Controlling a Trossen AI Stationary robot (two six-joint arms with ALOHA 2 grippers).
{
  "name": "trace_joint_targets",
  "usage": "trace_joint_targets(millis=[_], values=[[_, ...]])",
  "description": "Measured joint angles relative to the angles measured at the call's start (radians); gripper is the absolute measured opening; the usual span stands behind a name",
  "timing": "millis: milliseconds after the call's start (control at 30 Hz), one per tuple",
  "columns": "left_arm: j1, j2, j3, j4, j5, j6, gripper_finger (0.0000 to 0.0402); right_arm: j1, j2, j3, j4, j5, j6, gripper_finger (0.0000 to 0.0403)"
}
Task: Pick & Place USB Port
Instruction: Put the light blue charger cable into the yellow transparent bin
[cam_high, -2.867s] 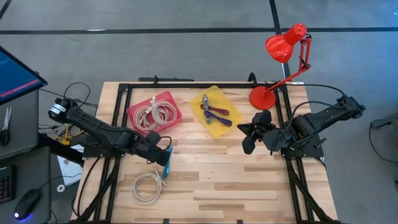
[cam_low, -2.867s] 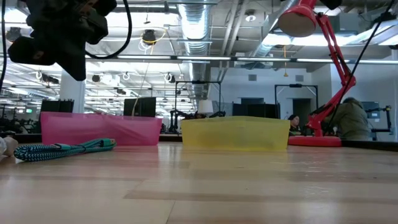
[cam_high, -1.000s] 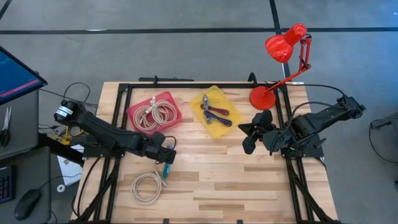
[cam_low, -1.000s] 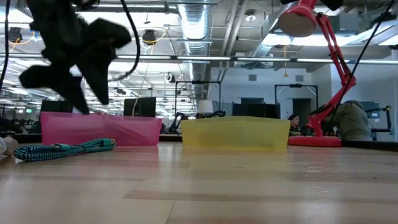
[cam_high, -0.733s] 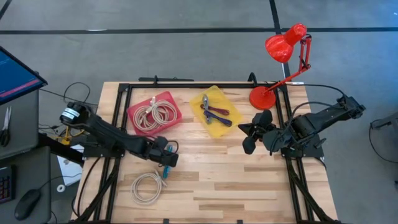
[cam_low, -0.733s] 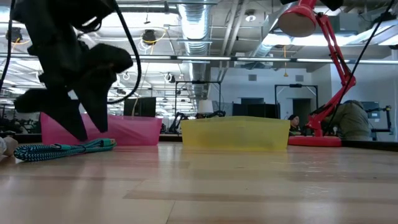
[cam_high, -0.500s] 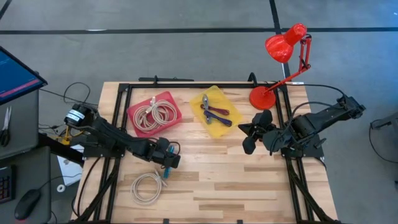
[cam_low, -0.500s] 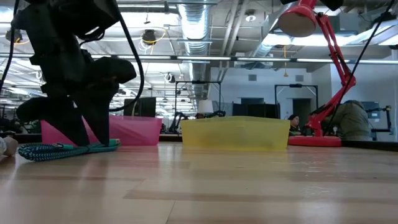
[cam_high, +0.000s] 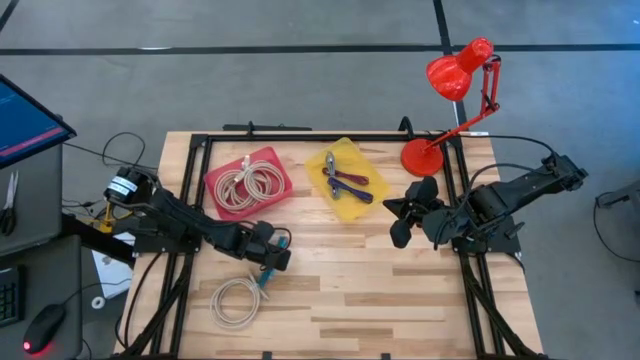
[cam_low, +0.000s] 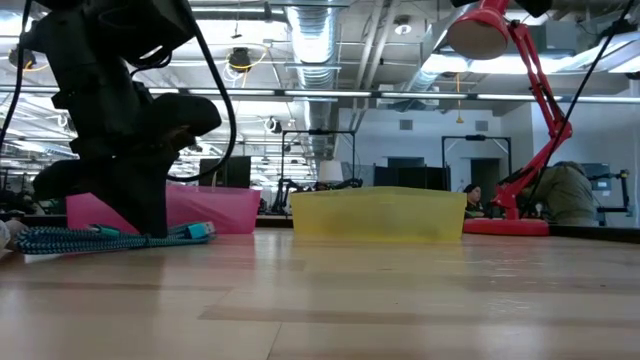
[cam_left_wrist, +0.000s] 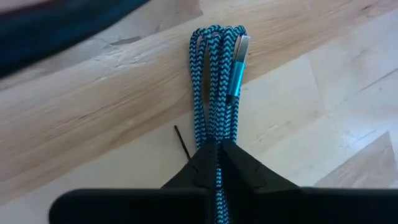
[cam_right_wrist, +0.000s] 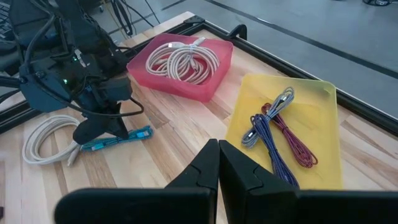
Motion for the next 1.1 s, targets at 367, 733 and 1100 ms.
trace_joint_targets(millis=[367, 733, 1100], values=[[0.0, -0.139, -0.005, 0.053, -0.038, 0.059, 0.0006, 0.0, 0.0, 0.0, 0.0, 0.0, -0.002, 0.0001], [0.0, -0.381, -0.004, 0.139, -0.153, 0.18, 0.0006, 0.0, 0.0, 0.0, 0.0, 0.001, -0.001, 0.0001], [0.0, -0.485, -0.003, 0.375, -0.202, 0.391, 0.0006, 0.0, 0.0, 0.0, 0.009, 0.003, 0.001, 0.0001]])
